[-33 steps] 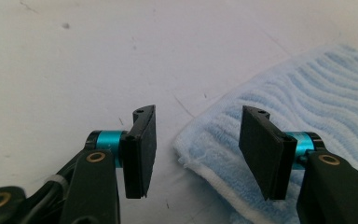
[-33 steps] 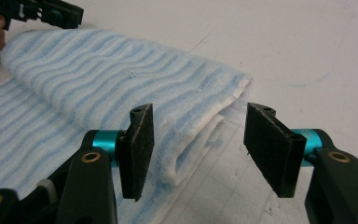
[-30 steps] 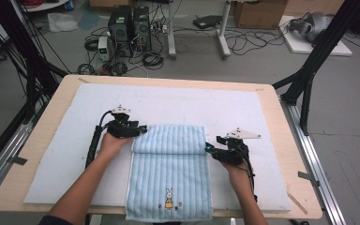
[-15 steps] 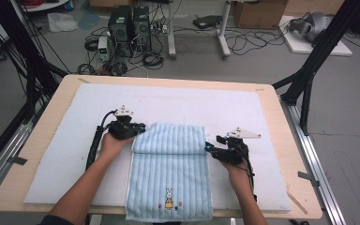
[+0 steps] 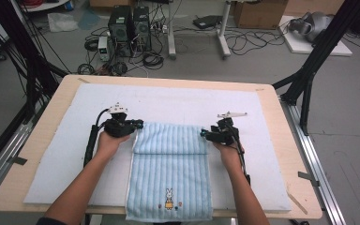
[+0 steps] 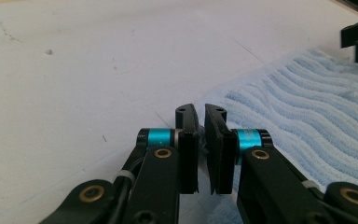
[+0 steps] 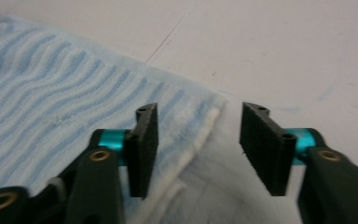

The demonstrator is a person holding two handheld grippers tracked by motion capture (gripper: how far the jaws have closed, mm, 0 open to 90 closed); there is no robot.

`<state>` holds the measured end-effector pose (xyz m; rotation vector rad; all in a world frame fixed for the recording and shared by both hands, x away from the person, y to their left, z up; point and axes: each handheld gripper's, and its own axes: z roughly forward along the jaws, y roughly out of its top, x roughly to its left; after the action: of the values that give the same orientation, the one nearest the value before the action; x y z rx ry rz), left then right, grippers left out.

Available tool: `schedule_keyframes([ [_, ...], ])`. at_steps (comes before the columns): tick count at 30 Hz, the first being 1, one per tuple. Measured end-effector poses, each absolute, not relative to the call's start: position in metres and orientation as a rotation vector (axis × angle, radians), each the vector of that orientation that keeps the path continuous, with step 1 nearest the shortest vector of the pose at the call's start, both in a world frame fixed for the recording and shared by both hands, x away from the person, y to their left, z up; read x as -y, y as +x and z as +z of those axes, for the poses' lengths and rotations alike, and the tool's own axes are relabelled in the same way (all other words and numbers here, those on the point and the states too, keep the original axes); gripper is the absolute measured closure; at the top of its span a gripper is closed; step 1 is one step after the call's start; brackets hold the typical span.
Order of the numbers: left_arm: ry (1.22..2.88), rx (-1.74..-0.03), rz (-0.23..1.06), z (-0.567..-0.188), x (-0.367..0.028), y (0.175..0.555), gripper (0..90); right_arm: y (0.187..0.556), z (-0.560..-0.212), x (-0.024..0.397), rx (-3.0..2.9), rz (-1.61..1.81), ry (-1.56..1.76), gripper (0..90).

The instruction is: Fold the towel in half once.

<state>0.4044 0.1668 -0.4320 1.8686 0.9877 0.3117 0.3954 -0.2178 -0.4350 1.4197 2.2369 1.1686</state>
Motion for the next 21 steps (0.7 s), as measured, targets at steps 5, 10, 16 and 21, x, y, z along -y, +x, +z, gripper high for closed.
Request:
schedule_keyframes([
  [5,1.862,-1.001,0.302,-0.434,-0.168,0.406,83.6,0.415,-0.441,0.2,-2.28,1.05,1.413,60.2],
  [10,1.852,-0.987,0.306,-0.432,-0.169,0.405,83.5,0.417,-0.441,0.205,-2.306,1.024,1.393,84.0],
  [16,1.808,-0.968,0.311,-0.422,-0.174,0.4,83.6,0.409,-0.43,0.203,-2.3,1.096,1.317,85.2],
  [21,1.799,-0.944,0.287,-0.412,-0.179,0.392,83.6,0.395,-0.412,0.206,-2.283,1.193,1.279,85.1],
])
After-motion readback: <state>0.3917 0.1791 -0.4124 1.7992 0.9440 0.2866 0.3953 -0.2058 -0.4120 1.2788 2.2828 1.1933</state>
